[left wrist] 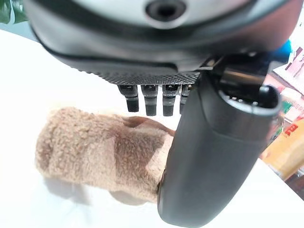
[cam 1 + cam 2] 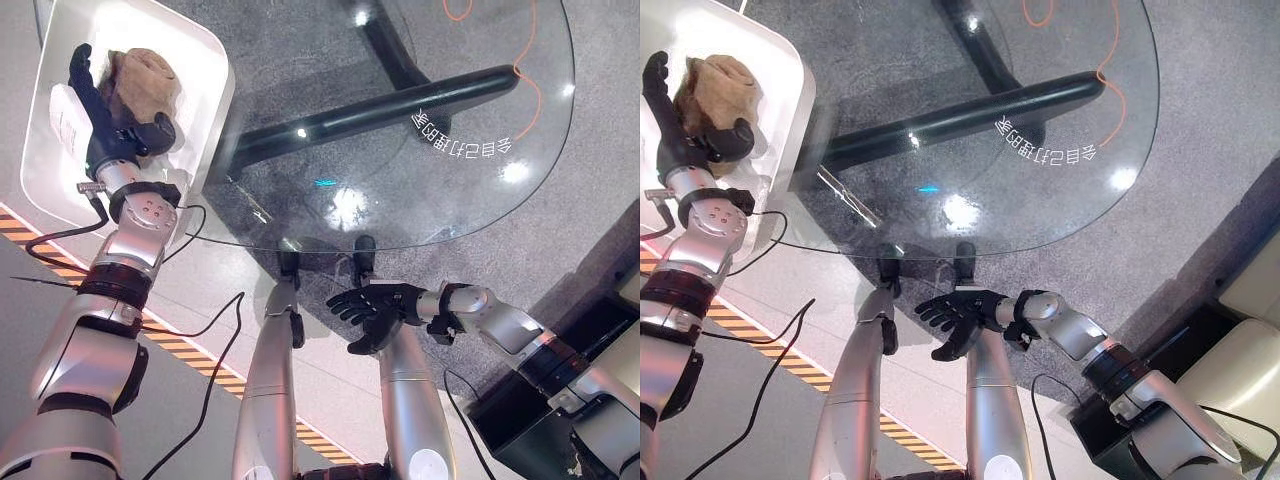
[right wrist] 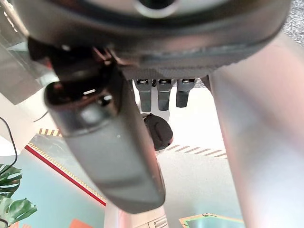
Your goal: Wipe the table with a cloth and put it in the basket.
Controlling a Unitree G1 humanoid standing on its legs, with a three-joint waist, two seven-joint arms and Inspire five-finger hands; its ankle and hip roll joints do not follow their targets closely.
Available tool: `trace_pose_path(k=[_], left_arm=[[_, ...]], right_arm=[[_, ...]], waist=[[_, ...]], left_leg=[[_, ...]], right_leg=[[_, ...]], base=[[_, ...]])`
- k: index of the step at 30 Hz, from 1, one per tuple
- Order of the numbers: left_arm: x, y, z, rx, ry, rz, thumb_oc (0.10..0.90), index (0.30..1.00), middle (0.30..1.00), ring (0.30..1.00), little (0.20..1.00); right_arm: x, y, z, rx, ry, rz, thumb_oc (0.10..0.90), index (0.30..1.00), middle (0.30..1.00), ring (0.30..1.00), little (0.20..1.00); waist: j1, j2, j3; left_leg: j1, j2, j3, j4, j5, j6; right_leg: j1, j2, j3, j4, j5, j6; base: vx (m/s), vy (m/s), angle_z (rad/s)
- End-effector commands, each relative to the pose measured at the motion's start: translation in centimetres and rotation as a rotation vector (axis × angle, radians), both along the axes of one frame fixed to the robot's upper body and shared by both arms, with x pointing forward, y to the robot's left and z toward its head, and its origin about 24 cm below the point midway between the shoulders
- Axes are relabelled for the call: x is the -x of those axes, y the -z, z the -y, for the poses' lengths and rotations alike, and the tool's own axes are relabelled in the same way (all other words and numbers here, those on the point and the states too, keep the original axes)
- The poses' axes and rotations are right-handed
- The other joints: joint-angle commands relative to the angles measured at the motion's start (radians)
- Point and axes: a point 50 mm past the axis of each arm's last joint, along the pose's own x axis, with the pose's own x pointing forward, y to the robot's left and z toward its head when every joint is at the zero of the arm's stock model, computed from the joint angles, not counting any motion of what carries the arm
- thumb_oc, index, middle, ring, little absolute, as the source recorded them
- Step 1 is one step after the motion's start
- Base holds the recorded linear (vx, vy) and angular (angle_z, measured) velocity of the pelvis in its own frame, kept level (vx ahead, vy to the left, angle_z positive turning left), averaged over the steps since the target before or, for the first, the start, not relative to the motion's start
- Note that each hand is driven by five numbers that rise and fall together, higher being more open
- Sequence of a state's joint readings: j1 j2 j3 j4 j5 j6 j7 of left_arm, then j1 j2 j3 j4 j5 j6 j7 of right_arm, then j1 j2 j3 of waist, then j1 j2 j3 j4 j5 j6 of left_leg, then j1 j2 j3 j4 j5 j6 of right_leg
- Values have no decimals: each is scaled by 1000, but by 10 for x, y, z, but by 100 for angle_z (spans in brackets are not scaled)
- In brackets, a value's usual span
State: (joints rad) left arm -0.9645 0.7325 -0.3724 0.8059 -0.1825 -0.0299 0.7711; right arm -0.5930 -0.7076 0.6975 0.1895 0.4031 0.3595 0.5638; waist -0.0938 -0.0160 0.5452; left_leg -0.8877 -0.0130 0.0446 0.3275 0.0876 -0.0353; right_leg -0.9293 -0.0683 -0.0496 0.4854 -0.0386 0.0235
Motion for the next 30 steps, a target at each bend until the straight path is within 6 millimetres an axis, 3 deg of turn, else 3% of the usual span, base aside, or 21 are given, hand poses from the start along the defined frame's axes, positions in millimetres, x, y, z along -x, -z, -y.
trace_pose_path(k=[1, 7, 12, 18, 19, 24, 29, 30], left_arm=[[26, -45, -34, -35, -147, 254, 800, 900, 900, 900, 900], [35, -54, -26, -103, -119, 364, 800, 900, 900, 900, 900], [42, -23, -25, -51, 2, 348, 800, 900, 900, 900, 900], [52, 48, -16, 10, 139, 109, 800, 900, 900, 900, 900], [57, 69, -12, 51, 181, 28, 800, 900, 900, 900, 900], [77, 132, 3, 200, 256, -140, 800, 900, 900, 900, 900], [115, 218, 19, 454, 350, -415, 800, 900, 900, 900, 900], [119, 225, 21, 470, 352, -438, 800, 900, 900, 900, 900]], right_arm=[[30, 19, -23, -135, -84, -88, 800, 900, 900, 900, 900], [38, 25, -27, -160, -72, -83, 800, 900, 900, 900, 900], [45, 35, -29, -194, -41, -67, 800, 900, 900, 900, 900], [41, 51, -8, -128, 109, 48, 800, 900, 900, 900, 900], [40, 55, 0, -132, 165, 51, 800, 900, 900, 900, 900], [45, 78, 26, -143, 369, 35, 800, 900, 900, 900, 900], [69, 121, 49, -79, 679, -36, 800, 900, 900, 900, 900], [72, 125, 50, -73, 692, -50, 800, 900, 900, 900, 900]], waist=[[22, -11, -25], [36, -16, -25], [59, -17, -25], [86, -20, -25], [93, -22, -25], [114, -27, -30], [119, -15, -138], [119, -14, -149]], left_leg=[[52, -70, 32, 25, -76, 17], [93, -73, 20, 11, -82, 17], [172, -81, 1, -19, -84, 11], [310, -78, -23, -71, -77, 0], [361, -76, -28, -88, -74, -3], [518, -70, -45, -143, -70, -6], [652, -55, -59, -236, -67, -10], [665, -53, -60, -246, -66, -11]], right_leg=[[55, 57, 16, -124, 43, 17], [99, 55, 0, -134, 36, 16], [191, 53, -26, -157, 20, 13], [338, 48, -55, -199, 6, 13], [391, 47, -59, -212, 1, 12], [560, 41, -75, -258, -8, 14], [710, 29, -86, -345, -1, 25], [726, 30, -87, -356, 0, 25]], base=[[-17, -62, 2], [-20, -91, 5], [-51, -148, 3], [-66, -148, 0], [-69, -168, 4], [-68, -158, 3], [0, -108, 2], [45, -87, 0]])
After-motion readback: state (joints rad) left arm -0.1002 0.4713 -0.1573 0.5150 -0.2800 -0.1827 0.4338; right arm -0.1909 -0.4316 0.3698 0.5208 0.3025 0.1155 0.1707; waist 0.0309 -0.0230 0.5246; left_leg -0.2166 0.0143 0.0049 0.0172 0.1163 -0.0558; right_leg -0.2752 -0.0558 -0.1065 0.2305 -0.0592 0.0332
